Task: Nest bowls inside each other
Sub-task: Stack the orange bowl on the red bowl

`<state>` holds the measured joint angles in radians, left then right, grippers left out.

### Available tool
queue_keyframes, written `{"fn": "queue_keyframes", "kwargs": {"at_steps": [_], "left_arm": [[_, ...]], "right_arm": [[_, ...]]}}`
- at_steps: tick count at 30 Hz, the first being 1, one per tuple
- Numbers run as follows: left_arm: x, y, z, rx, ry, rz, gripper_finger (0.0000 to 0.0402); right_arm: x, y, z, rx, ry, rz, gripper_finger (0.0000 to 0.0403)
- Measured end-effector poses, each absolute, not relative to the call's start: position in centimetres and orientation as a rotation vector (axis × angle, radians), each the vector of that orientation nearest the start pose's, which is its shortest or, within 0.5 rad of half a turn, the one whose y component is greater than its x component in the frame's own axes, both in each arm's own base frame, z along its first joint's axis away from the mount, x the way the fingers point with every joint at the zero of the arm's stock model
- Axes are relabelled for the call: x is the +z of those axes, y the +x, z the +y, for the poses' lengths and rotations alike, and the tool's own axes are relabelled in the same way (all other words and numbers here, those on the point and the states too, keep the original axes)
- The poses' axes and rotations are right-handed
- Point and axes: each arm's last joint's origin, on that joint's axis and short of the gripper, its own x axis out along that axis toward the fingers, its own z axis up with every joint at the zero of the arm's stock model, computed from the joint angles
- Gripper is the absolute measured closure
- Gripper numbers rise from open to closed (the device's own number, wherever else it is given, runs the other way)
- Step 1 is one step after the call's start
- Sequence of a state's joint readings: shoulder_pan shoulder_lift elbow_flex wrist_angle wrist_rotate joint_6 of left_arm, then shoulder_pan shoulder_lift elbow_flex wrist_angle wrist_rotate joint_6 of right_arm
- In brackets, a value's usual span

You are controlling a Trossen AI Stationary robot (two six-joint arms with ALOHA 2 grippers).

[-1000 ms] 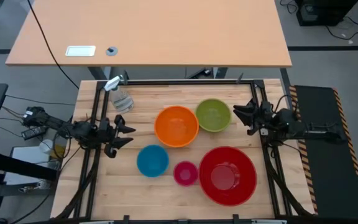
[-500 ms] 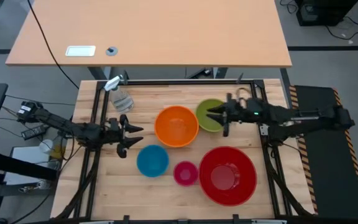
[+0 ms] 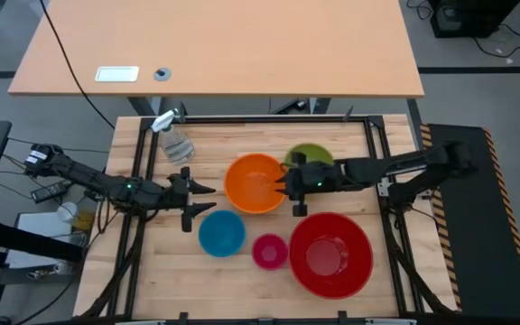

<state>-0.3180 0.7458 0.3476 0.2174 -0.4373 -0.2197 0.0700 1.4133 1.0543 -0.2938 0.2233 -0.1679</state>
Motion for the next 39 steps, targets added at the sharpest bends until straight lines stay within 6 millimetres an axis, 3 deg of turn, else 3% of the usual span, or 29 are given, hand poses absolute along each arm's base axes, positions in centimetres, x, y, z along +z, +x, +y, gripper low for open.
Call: {"fn": "queue_keyframes", "kwargs": {"at_steps": [5,11,22,26,31,39], "left_arm": [[22.6,16.3,-4.1,0.137,-0.149,0.154,0.0194],[22.6,16.3,-4.1,0.137,-0.141,0.158,0.0194],[22.6,16.3,-3.9,0.177,-0.093,0.156,0.0194],[22.6,16.3,-3.5,0.276,-0.068,0.145,0.0194],[22.7,16.4,-2.7,0.331,-0.073,0.141,0.0194],[22.7,16.5,-2.3,0.362,-0.08,0.139,0.0194]], "right_arm": [[27.6,32.1,1.8,-0.051,-0.365,0.78,0.0237],[25.5,33.9,1.7,-0.013,-0.418,0.939,0.0171],[22.7,35.6,4.5,0.131,-0.546,1.09,0.011],[21.1,36.1,4.4,0.146,-0.605,1.141,0.0123],[19.7,36.7,4.2,0.126,-0.721,1.176,0.0168],[19.4,37.1,4.2,0.124,-0.764,1.165,0.0258]]}}
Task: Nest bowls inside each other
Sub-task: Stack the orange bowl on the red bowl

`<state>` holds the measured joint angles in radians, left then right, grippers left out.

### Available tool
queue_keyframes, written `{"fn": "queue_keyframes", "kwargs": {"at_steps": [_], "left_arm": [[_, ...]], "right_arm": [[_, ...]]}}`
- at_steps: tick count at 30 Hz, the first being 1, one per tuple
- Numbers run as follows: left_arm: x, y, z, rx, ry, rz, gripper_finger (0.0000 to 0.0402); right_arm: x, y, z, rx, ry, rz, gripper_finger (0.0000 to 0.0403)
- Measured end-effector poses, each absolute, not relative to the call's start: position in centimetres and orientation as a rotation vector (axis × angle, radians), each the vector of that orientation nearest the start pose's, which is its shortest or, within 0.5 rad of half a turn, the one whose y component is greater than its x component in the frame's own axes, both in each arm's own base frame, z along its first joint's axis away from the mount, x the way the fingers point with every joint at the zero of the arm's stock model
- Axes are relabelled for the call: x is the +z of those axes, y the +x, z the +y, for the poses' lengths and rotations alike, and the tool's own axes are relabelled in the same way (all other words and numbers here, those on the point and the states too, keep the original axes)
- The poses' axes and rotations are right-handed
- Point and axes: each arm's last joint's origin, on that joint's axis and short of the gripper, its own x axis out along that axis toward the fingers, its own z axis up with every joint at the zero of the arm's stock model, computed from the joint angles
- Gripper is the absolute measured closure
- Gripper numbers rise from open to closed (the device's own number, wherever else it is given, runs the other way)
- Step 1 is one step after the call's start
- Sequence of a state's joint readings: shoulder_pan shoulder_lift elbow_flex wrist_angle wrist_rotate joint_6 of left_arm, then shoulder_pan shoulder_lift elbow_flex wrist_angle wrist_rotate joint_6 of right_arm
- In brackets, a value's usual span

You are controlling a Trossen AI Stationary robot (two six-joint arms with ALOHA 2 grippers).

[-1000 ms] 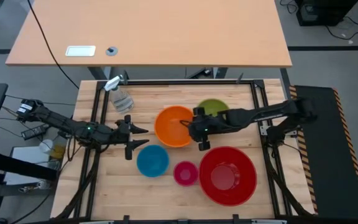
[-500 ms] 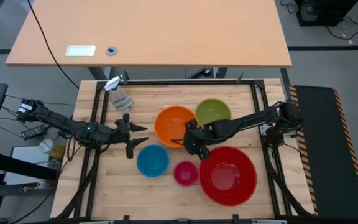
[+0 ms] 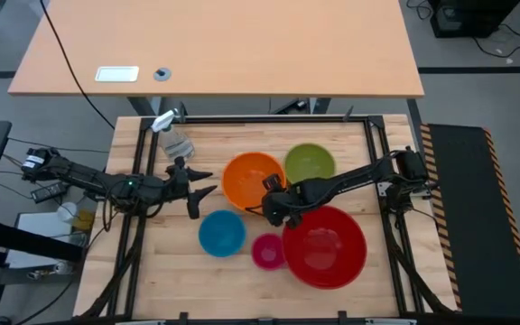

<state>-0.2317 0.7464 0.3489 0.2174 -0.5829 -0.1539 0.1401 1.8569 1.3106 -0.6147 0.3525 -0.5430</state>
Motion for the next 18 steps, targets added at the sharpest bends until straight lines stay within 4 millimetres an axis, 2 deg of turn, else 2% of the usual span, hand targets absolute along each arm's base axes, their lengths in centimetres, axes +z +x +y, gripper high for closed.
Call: {"fn": "queue_keyframes", "kwargs": {"at_steps": [11,18], "left_arm": [[22.7,16.5,-2.3,0.359,-0.081,0.137,0.0194],[22.7,16.5,-2.3,0.358,-0.093,0.136,0.0194]], "right_arm": [[19.3,36.9,5.1,0.147,-0.769,1.161,0.0343],[19.3,36.7,5.8,0.159,-0.781,1.164,0.037]]}}
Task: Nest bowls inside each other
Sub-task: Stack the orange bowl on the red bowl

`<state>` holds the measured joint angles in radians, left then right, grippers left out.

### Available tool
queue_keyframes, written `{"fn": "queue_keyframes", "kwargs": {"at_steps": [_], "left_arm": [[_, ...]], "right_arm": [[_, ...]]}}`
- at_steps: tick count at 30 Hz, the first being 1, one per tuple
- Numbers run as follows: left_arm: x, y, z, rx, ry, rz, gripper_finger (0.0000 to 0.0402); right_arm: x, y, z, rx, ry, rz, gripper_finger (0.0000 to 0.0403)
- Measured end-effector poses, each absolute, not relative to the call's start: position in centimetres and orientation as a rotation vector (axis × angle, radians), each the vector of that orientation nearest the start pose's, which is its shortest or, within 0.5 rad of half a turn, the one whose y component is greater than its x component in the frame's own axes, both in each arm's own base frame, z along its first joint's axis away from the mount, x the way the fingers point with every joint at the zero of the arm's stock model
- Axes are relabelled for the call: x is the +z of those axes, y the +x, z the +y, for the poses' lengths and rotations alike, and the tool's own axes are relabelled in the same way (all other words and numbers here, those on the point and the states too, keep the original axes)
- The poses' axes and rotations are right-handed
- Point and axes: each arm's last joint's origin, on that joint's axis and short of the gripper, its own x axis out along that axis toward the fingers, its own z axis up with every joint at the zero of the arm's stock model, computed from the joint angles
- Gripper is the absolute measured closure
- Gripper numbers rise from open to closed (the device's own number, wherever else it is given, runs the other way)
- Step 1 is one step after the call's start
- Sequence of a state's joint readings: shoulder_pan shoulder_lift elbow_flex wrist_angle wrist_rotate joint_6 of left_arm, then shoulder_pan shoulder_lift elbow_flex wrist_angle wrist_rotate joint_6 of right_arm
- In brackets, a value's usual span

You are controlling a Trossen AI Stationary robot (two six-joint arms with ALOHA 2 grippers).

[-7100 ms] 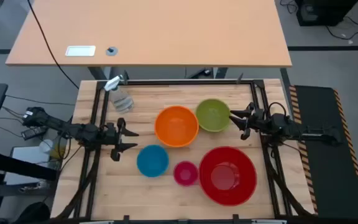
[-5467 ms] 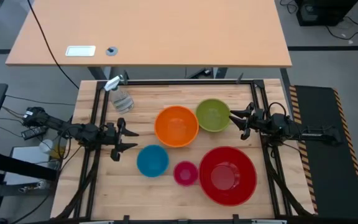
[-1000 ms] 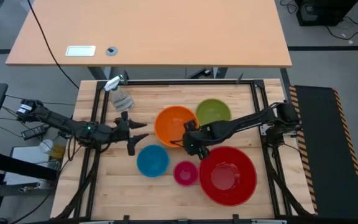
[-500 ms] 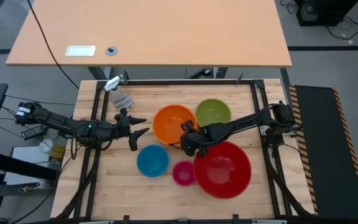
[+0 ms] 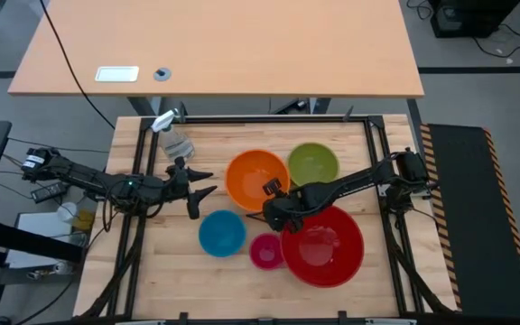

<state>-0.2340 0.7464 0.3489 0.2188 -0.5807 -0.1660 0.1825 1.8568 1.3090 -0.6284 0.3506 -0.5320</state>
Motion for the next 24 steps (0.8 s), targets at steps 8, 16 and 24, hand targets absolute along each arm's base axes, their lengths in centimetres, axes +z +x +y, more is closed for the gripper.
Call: {"fn": "queue_keyframes", "kwargs": {"at_steps": [8,16,24], "left_arm": [[22.7,16.5,-2.3,0.357,-0.096,0.135,0.0194],[22.7,16.5,-2.3,0.357,-0.101,0.134,0.0194],[22.7,16.5,-2.3,0.357,-0.1,0.134,0.0194]], "right_arm": [[19.4,36.6,6.5,0.085,-0.861,1.163,0.0366],[22.8,37.2,9.0,-0.061,-0.981,1.079,0.0366],[25.7,34.4,13.9,-0.219,-1.12,1.09,0.0367]]}}
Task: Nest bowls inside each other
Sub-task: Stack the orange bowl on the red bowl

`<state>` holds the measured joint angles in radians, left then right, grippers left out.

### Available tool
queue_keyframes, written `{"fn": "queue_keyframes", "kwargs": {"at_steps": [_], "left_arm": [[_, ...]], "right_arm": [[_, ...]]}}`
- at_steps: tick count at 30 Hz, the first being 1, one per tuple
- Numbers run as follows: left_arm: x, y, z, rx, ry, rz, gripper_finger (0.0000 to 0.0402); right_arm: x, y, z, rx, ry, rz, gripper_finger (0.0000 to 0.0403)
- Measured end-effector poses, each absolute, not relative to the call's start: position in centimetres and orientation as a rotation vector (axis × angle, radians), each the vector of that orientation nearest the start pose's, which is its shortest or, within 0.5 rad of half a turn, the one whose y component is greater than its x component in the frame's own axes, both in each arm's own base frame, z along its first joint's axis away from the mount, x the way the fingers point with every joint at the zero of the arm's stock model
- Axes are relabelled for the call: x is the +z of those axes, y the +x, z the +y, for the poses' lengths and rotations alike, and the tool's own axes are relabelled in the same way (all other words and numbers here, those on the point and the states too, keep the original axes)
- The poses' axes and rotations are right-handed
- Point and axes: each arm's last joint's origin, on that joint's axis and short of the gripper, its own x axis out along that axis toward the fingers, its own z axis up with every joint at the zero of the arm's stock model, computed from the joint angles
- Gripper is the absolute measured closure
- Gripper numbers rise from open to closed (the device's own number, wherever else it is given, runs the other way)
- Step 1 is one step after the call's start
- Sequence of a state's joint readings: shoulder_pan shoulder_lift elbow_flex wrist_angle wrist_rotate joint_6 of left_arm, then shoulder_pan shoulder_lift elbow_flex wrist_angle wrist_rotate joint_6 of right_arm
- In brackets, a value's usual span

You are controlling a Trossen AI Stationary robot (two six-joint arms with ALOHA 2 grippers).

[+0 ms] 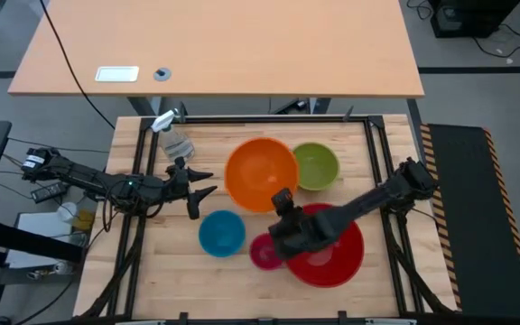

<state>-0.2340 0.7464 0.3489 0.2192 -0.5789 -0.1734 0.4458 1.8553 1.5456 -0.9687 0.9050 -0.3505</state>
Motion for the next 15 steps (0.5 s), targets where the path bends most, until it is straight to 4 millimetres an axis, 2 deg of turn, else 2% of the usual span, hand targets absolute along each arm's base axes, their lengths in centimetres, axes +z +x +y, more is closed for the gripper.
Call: {"fn": "queue_keyframes", "kwargs": {"at_steps": [3,11,15], "left_arm": [[22.7,16.5,-2.3,0.357,-0.1,0.134,0.0194],[22.7,16.5,-2.3,0.358,-0.121,0.13,0.0194],[22.9,16.5,-2.3,0.357,-0.13,0.111,0.0194]], "right_arm": [[26.4,32.4,15.7,-0.229,-1.071,1.123,0.0367],[28.5,27.0,20.1,-0.118,-0.69,1.326,0.0367],[29.2,25.1,22.5,-0.072,-0.539,1.356,0.0367]]}}
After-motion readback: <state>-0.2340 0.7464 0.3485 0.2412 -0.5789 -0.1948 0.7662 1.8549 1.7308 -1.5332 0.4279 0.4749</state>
